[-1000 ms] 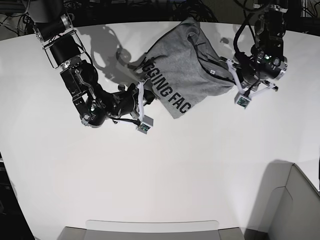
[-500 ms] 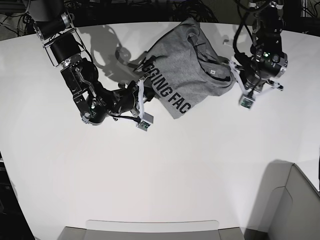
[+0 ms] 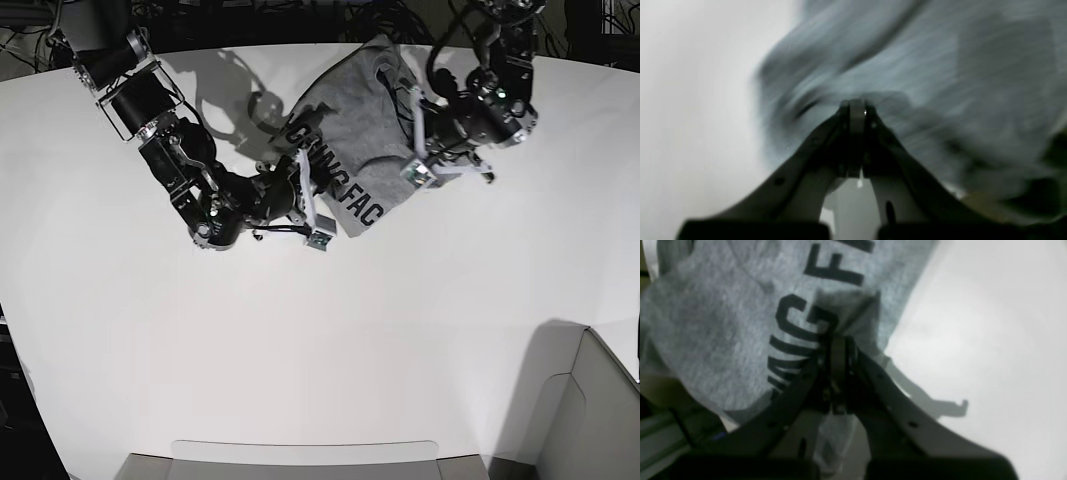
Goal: Fold the T-shirt properly
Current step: 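Fold the bundle with both grippers, pressing the printed panel flat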
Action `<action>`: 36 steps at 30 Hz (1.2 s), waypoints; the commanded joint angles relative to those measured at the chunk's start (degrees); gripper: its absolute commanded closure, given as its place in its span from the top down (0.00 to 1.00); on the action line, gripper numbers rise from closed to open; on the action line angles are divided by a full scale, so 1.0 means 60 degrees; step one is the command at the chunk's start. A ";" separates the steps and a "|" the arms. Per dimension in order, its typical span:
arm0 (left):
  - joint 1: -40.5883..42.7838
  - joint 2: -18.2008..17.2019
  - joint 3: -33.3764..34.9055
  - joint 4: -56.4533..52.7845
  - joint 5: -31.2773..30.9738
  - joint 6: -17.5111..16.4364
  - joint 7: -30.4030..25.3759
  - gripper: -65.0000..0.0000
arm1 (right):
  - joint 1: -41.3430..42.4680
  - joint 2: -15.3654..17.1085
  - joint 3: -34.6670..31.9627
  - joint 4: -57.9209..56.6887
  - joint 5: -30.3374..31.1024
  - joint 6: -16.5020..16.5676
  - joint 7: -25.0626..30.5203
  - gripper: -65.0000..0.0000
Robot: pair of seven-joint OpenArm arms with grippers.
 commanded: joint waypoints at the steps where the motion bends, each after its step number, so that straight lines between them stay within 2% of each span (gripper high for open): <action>1: -0.0068 -0.0092 0.0078 0.0153 0.0030 -0.0009 -0.0003 0.00 | 0.0192 0.0004 0.0013 0.0111 0.0213 0.0051 0.0173 0.00; 7: -0.0068 -0.0107 0.0517 -0.0258 0.0059 -0.0009 -0.0003 0.00 | 0.0031 0.0092 -0.0178 0.0096 0.0213 0.0051 -0.0062 0.00; 10: -0.0083 -0.0663 0.1294 -0.0770 0.0059 -0.0009 -0.0018 0.00 | -0.0072 0.0209 -0.0207 0.0096 0.0198 0.0051 -0.0325 0.00; 15: -0.0259 -0.0986 0.1558 -0.1825 0.0059 0.1170 -0.0047 0.00 | -0.0072 0.0180 -0.0295 0.0155 0.0198 0.0066 -0.0824 0.00; 17: -0.0874 -0.0986 0.1558 -0.2411 0.0059 0.1580 -0.0223 0.00 | -0.0042 0.0150 -0.0778 0.0170 0.0213 0.0066 -0.1043 0.00; 21: -0.2164 -0.0883 0.1543 -0.3540 0.0044 0.1756 -0.0340 0.00 | 0.0002 -0.0040 -0.1936 0.0184 0.0257 0.0066 -0.1029 0.00; 24: -0.2999 -0.0634 0.1543 -0.3833 0.0044 0.1785 -0.0311 0.00 | -0.0204 -0.0128 -0.1994 0.0184 0.0271 0.0066 -0.1029 0.00; 27: -0.3453 -0.0605 0.1528 -0.3803 0.0044 0.1800 -0.0237 0.00 | -0.0379 -0.0040 -0.1482 0.0594 0.0257 0.0066 -0.0941 0.00; 31: -0.3775 -0.0619 0.1455 -0.3803 0.0044 0.1800 -0.0237 0.00 | -0.0980 0.0268 0.0262 0.1884 0.0257 0.0051 -0.0868 0.00; 36: -0.3805 -0.0590 0.0195 -0.3261 0.0044 0.1800 -0.0164 0.00 | -0.1302 0.0297 0.2255 0.2909 0.0242 0.0051 -0.0911 0.00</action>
